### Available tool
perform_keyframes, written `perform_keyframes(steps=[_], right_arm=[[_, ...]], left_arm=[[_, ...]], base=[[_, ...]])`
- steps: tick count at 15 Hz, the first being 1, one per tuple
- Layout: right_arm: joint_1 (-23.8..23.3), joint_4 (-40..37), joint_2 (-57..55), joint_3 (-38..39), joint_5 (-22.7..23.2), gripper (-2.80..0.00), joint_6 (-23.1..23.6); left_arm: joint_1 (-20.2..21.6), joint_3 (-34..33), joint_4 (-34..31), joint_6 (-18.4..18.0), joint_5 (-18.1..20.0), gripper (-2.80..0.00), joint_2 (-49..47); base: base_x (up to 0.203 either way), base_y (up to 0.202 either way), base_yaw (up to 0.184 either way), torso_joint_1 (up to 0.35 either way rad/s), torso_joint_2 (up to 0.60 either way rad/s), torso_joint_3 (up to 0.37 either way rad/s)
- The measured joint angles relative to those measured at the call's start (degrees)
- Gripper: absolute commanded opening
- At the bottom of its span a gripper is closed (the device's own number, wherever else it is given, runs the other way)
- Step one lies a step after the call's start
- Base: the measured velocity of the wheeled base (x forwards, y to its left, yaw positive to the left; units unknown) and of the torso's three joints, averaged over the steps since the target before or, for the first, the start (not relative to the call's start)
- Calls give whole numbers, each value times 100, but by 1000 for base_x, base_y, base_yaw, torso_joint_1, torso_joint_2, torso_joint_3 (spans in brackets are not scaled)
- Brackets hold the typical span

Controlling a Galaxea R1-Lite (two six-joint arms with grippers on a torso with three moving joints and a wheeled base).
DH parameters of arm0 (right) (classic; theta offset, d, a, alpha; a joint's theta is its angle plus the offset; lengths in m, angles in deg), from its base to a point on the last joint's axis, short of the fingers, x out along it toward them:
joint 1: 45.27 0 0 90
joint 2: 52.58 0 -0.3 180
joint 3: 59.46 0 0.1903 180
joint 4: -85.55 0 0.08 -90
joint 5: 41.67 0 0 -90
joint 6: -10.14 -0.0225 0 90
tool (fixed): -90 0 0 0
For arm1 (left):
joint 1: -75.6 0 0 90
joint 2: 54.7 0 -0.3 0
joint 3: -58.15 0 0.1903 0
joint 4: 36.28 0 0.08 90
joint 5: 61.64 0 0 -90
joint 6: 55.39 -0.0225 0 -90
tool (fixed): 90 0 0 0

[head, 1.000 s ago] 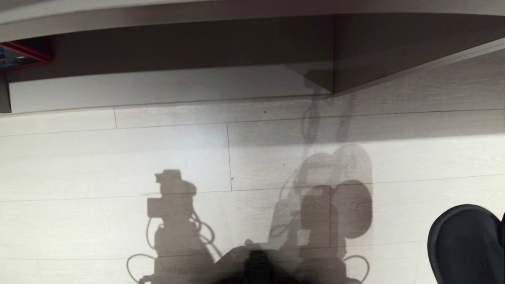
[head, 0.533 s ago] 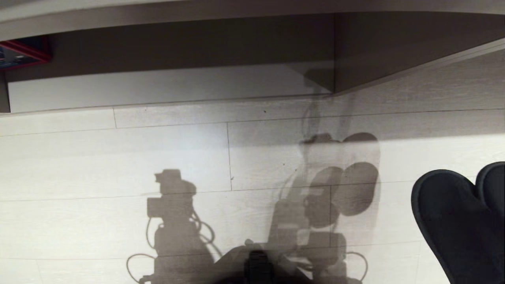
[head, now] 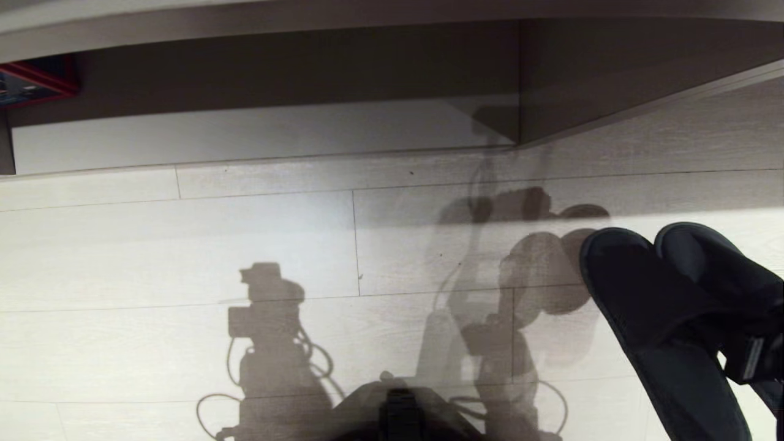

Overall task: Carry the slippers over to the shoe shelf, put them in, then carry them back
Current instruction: Place the slippers on the floor

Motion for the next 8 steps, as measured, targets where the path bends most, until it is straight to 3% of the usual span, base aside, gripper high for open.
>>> perform_keyframes(steps=[3, 8], right_arm=[[-127, 661, -767, -371, 905, -280, 89], [-381, 1414, -1614, -1014, 1005, -280, 334]], left_arm=[[0, 0, 0, 1, -6, -280, 0], [0, 0, -2, 0, -2, -280, 0]], base=[[0, 0, 0, 0, 0, 0], [0, 0, 0, 0, 0, 0]])
